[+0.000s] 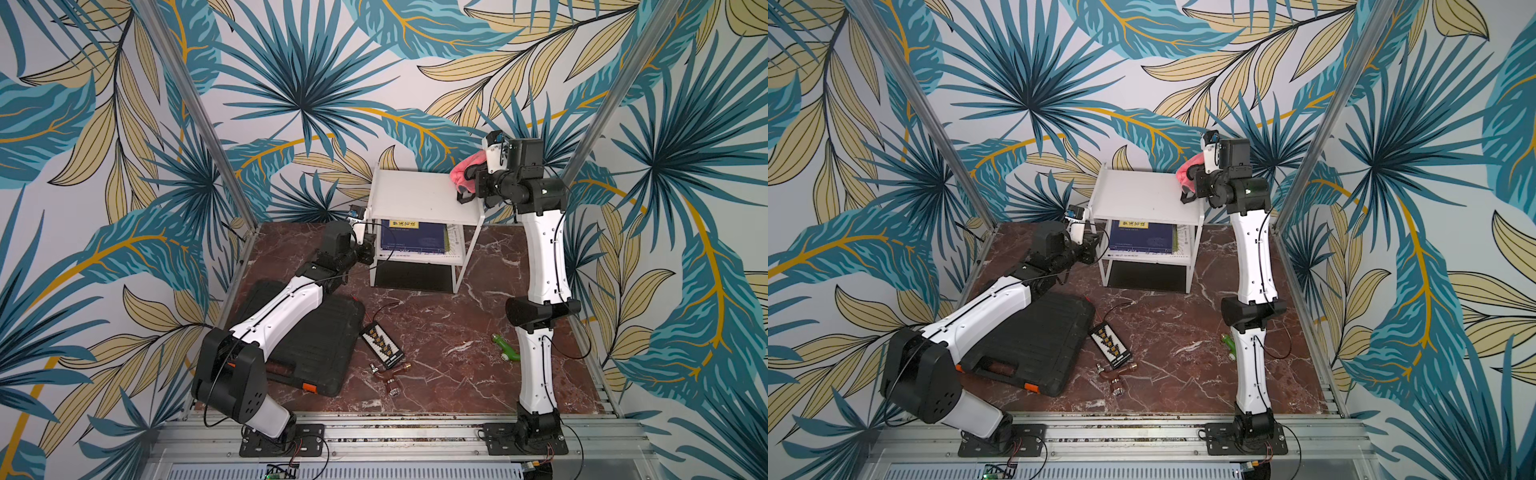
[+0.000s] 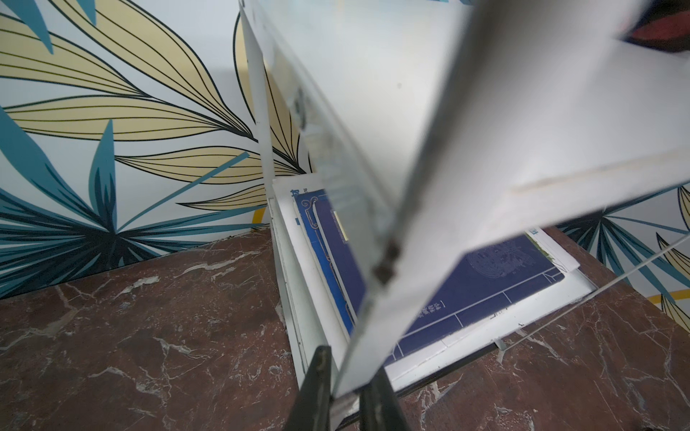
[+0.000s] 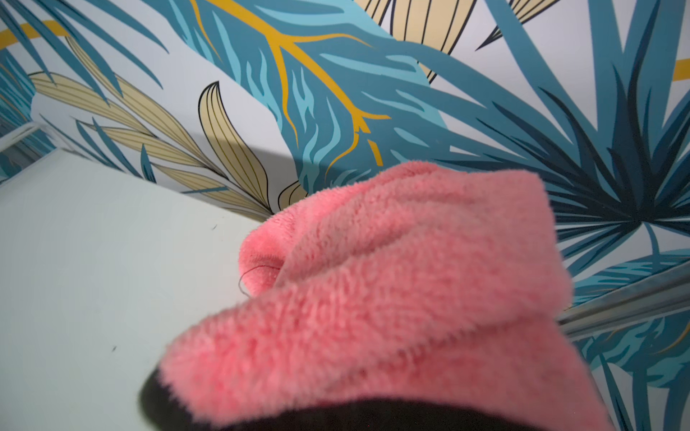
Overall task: Wipe the bookshelf clean with a cloth
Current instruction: Hold the shelf at the center of the board.
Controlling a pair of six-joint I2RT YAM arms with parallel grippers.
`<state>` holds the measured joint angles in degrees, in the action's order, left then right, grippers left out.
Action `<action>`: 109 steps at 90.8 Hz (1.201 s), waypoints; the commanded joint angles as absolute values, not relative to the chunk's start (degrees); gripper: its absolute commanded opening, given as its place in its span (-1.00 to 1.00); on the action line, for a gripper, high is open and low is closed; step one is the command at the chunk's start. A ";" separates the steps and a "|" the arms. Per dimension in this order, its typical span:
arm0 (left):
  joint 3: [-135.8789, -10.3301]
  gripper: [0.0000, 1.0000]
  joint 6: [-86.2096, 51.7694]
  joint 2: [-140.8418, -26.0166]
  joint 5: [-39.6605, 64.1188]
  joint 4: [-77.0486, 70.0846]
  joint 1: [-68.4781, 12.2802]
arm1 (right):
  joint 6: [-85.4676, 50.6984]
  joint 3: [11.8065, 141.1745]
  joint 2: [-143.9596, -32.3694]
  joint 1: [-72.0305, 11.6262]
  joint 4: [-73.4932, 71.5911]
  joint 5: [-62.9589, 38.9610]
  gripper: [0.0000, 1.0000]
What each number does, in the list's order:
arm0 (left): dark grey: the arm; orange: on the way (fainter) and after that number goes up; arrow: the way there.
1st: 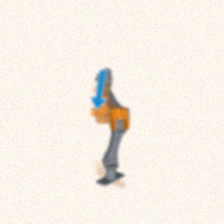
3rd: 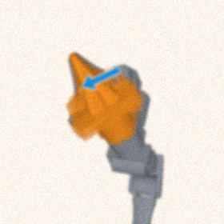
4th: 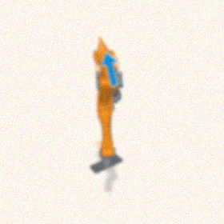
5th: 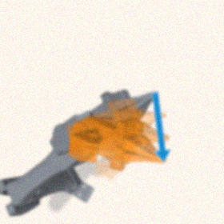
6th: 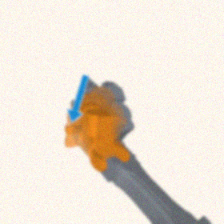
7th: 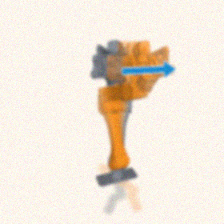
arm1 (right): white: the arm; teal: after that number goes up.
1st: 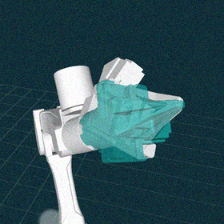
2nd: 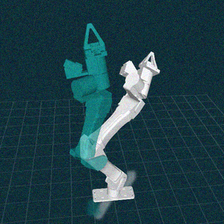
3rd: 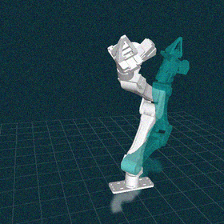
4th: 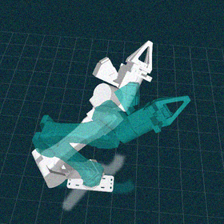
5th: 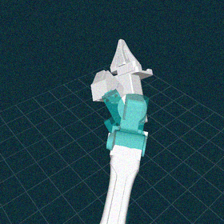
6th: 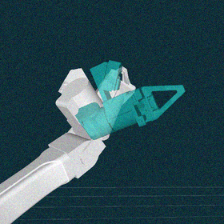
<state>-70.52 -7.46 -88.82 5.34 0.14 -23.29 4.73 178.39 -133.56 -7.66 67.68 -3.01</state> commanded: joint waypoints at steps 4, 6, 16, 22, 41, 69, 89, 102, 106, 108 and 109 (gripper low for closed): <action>-69.02 -1.00 -13.93 -88.73 6.93 5.80 -23.63 | 7.96 181.80 -129.06 -6.66 82.35 -9.46 -1.00; -68.89 -1.00 -13.90 -88.58 6.70 5.76 -23.64 | 8.05 181.79 -128.37 -6.37 83.36 -11.86 -1.00; -68.13 -1.00 -13.52 -88.01 5.93 5.93 -23.63 | 9.48 181.75 -124.31 -5.89 87.82 -18.54 -1.00; -67.59 -1.00 -13.39 -87.70 5.55 5.85 -23.64 | 9.99 181.75 -121.53 -5.82 88.74 -17.25 -1.00; -66.18 -1.00 -13.64 -87.45 5.36 4.17 -23.64 | 8.49 176.61 -113.94 -5.82 87.61 -17.11 -1.00; -67.59 -1.00 -13.11 -89.61 6.59 3.35 -23.52 | 6.05 131.14 -97.65 -7.07 53.11 -1.33 -1.00; -67.29 -1.00 -13.71 -89.82 6.91 2.36 -23.53 | -9.83 119.78 -94.65 -1.13 34.46 -15.39 -1.00; -67.13 -1.00 -13.38 -89.48 6.31 2.64 -23.55 | -18.53 122.33 -102.12 1.91 28.10 -14.91 -1.00; -67.27 -1.00 -13.34 -89.57 6.24 2.68 -23.55 | -20.33 127.22 -107.18 1.74 29.21 -17.66 -1.00; -67.42 -1.00 -13.35 -89.65 6.37 2.76 -23.55 | -21.08 130.24 -109.70 1.51 30.53 -18.54 -1.00; -67.46 -1.00 -13.36 -89.69 6.35 2.83 -23.51 | -21.13 131.74 -110.88 1.33 31.30 -19.12 -1.00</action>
<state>-67.92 -7.44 -87.99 4.71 -3.22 -23.42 -12.03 123.15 -101.54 2.35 36.86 -12.78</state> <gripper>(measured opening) 0.147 0.099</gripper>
